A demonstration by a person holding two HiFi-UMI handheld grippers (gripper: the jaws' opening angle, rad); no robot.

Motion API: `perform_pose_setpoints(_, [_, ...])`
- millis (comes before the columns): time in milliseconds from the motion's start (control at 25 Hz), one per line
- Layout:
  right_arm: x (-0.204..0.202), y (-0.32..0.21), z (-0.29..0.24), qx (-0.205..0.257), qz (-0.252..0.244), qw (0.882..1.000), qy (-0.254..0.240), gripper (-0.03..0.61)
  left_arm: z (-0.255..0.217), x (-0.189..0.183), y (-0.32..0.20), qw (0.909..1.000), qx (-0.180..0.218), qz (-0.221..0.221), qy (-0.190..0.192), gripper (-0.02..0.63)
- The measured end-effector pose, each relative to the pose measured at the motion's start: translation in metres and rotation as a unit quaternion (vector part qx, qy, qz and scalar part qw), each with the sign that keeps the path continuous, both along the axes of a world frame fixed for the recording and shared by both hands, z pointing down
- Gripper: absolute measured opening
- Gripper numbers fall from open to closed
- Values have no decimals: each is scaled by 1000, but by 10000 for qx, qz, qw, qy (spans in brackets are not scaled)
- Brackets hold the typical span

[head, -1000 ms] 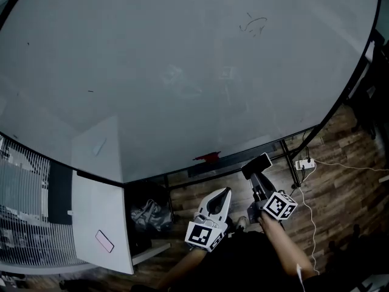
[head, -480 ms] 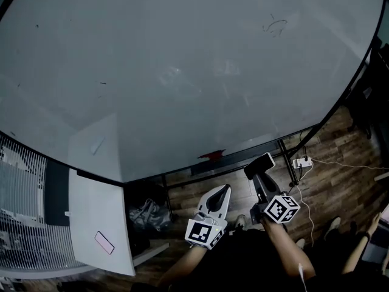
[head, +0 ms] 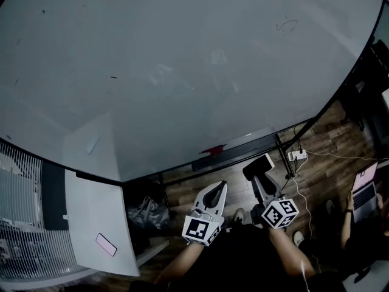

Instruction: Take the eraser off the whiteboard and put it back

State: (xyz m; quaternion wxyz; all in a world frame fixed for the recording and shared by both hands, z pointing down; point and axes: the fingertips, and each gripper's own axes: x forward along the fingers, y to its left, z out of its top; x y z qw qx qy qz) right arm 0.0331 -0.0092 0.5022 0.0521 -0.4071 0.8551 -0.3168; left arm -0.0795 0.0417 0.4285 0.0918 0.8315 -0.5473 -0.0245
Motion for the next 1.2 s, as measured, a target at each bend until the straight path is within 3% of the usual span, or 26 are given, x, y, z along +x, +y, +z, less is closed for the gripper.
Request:
perform_pose_setpoints(360, [-3, 45, -15, 422, 72, 9981, 437, 135, 1, -12, 23, 9999, 15, 134, 97, 8])
perform_pose_setpoints(720, [-9, 80, -32, 986, 71, 9920, 782, 135, 6, -16, 46, 9996, 141, 244, -100, 7])
perform_pose_setpoints(1200, [-20, 113, -52, 1288, 212, 9880, 826, 135, 12, -24, 74, 9994, -3, 327, 79, 7])
